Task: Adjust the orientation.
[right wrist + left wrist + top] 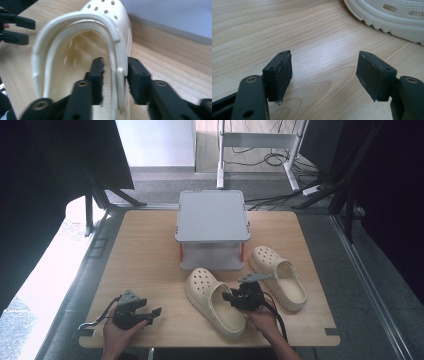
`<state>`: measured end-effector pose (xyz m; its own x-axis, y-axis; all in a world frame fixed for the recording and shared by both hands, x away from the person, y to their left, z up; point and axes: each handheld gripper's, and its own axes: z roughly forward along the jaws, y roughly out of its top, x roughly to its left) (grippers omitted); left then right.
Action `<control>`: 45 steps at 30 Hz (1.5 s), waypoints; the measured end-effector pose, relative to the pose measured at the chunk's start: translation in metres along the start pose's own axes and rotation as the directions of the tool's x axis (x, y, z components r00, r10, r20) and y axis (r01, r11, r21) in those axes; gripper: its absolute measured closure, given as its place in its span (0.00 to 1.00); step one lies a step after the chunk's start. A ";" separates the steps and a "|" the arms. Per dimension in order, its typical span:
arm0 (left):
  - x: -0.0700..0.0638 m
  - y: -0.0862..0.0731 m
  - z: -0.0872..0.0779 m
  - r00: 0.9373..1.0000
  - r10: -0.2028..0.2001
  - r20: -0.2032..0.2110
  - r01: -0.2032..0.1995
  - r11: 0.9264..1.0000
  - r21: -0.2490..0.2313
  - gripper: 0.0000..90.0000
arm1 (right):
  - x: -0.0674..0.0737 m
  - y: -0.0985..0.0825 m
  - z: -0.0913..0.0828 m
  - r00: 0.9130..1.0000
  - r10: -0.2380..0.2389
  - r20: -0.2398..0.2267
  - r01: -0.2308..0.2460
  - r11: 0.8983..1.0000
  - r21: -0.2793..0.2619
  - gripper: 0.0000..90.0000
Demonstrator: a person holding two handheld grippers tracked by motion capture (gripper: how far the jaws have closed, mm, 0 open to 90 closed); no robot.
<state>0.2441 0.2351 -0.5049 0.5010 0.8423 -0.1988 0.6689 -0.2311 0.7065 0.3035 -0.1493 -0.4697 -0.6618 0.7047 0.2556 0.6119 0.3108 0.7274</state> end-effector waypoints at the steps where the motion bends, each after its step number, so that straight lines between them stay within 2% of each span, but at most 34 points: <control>1: 0.000 0.000 0.001 1.000 0.000 -0.001 0.000 1.000 -0.003 0.33 | 0.002 0.000 -0.007 1.000 -0.025 0.011 0.025 1.000 -0.015 0.66; 5: -0.001 0.000 0.002 1.000 0.003 -0.001 -0.003 1.000 0.003 0.33 | 0.002 0.000 -0.018 0.999 -0.051 0.006 0.051 0.998 -0.033 0.64; 6: -0.001 0.000 0.003 1.000 0.002 0.003 -0.002 1.000 0.003 0.33 | 0.000 0.001 -0.028 0.998 -0.059 0.005 0.059 0.997 -0.042 0.63; 12: -0.001 0.000 0.004 1.000 0.006 0.002 -0.006 1.000 0.007 0.33 | -0.012 0.005 -0.049 0.996 -0.081 0.033 0.082 0.996 -0.035 0.61; 16: -0.001 -0.001 0.005 1.000 0.012 0.000 -0.012 1.000 0.012 0.33 | -0.019 0.006 -0.055 0.994 -0.096 0.048 0.097 0.995 -0.017 0.60; 23: -0.002 -0.001 0.002 1.000 0.010 -0.002 -0.010 1.000 0.005 0.33 | -0.026 0.005 -0.061 0.993 -0.094 0.068 0.095 0.995 -0.009 0.59; 29: -0.005 0.002 0.002 1.000 0.015 -0.001 -0.015 1.000 0.000 0.33 | -0.034 0.007 -0.075 0.987 -0.107 0.116 0.109 0.994 -0.006 0.60; 30: -0.005 0.002 0.002 1.000 0.019 -0.001 -0.019 1.000 -0.001 0.33 | -0.039 0.009 -0.082 0.985 -0.111 0.130 0.112 0.994 0.000 0.61; 36: -0.006 0.002 0.002 1.000 0.024 0.003 -0.024 1.000 0.004 0.33 | -0.057 0.012 -0.096 0.982 -0.099 0.158 0.095 0.995 0.036 0.62; 37: -0.006 0.002 0.002 1.000 0.024 0.003 -0.024 1.000 0.004 0.33 | -0.057 0.012 -0.096 0.982 -0.099 0.158 0.095 0.995 0.036 0.62; 38: -0.005 0.002 0.000 1.000 0.021 0.002 -0.021 1.000 -0.001 0.33 | -0.064 0.012 -0.098 0.982 -0.090 0.169 0.083 0.995 0.049 0.62; 45: -0.004 0.003 0.003 1.000 0.026 -0.002 -0.026 1.000 0.007 0.33 | -0.083 0.007 -0.103 0.976 -0.060 0.209 0.048 0.997 0.065 0.63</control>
<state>0.2452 0.2298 -0.5039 0.5174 0.8368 -0.1791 0.6596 -0.2567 0.7064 0.3181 -0.2716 -0.4198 -0.5921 0.8026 0.0723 0.6065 0.3848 0.6958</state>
